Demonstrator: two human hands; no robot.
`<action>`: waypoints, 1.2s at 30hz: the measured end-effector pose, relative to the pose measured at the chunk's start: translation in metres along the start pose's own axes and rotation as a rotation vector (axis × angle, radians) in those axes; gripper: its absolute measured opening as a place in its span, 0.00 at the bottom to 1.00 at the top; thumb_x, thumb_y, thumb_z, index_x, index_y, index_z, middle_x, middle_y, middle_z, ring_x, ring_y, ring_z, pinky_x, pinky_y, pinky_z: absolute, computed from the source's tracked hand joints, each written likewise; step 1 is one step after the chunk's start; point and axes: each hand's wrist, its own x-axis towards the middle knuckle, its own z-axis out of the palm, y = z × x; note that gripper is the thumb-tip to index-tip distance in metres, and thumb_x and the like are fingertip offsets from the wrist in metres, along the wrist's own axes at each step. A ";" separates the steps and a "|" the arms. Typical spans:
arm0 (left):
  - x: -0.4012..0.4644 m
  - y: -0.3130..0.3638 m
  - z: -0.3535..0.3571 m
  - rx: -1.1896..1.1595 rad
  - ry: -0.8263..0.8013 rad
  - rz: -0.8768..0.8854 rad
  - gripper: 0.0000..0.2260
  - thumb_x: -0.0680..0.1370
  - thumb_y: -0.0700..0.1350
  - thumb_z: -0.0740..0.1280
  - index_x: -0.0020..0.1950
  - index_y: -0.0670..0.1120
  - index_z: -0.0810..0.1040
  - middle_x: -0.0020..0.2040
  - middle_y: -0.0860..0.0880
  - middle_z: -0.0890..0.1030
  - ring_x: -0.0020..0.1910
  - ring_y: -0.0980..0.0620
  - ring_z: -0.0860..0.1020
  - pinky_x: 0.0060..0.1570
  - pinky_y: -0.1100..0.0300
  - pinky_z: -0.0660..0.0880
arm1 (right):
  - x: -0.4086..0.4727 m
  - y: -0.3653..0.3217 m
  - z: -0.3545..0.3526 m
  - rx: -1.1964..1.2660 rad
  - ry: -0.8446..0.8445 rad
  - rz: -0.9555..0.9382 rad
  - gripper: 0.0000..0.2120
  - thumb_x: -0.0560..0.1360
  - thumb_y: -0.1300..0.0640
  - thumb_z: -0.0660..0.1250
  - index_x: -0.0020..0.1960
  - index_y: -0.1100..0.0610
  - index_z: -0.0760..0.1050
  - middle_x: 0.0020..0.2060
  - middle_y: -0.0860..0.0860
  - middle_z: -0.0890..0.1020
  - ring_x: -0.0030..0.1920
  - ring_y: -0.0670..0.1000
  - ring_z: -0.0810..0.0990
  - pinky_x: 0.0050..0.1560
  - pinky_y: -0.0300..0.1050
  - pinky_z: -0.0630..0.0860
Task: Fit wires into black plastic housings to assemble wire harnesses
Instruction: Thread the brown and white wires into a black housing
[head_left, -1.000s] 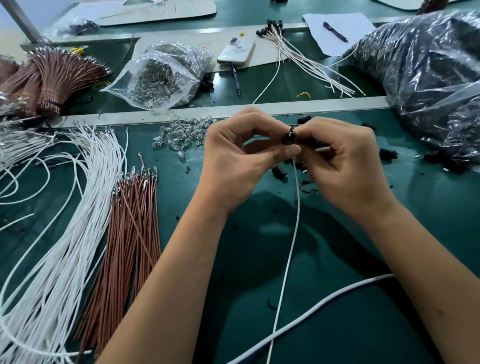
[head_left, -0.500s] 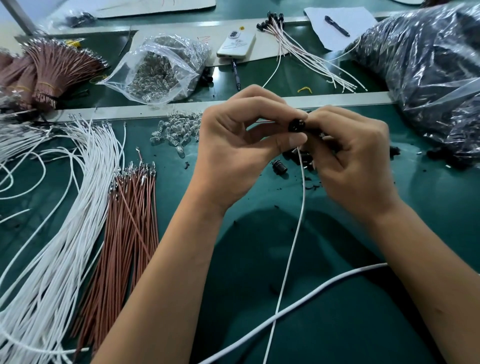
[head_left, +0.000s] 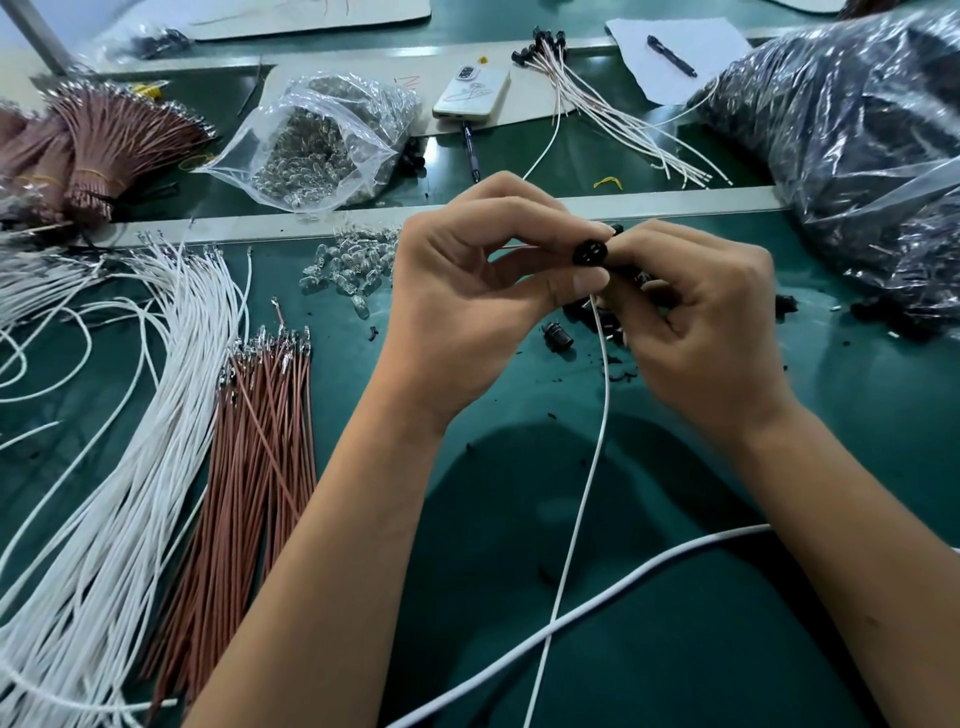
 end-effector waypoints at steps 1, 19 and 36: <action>0.000 0.000 -0.001 0.003 -0.001 -0.003 0.19 0.69 0.26 0.75 0.58 0.36 0.79 0.47 0.39 0.78 0.45 0.47 0.79 0.49 0.57 0.77 | 0.000 0.001 0.000 0.001 0.000 0.006 0.05 0.79 0.65 0.69 0.49 0.62 0.84 0.41 0.49 0.83 0.41 0.49 0.81 0.38 0.49 0.79; -0.002 -0.009 -0.003 0.040 0.035 -0.100 0.20 0.69 0.31 0.78 0.59 0.38 0.81 0.49 0.36 0.81 0.49 0.40 0.80 0.54 0.44 0.80 | 0.000 0.003 -0.002 -0.037 0.041 -0.041 0.04 0.80 0.65 0.71 0.49 0.64 0.84 0.43 0.54 0.85 0.42 0.52 0.83 0.41 0.45 0.78; -0.004 -0.006 0.003 0.021 0.076 -0.098 0.14 0.67 0.26 0.77 0.49 0.36 0.83 0.42 0.40 0.84 0.41 0.44 0.83 0.51 0.44 0.82 | -0.001 0.000 0.005 -0.089 -0.027 -0.053 0.07 0.81 0.68 0.65 0.49 0.66 0.81 0.43 0.55 0.80 0.41 0.54 0.77 0.44 0.40 0.72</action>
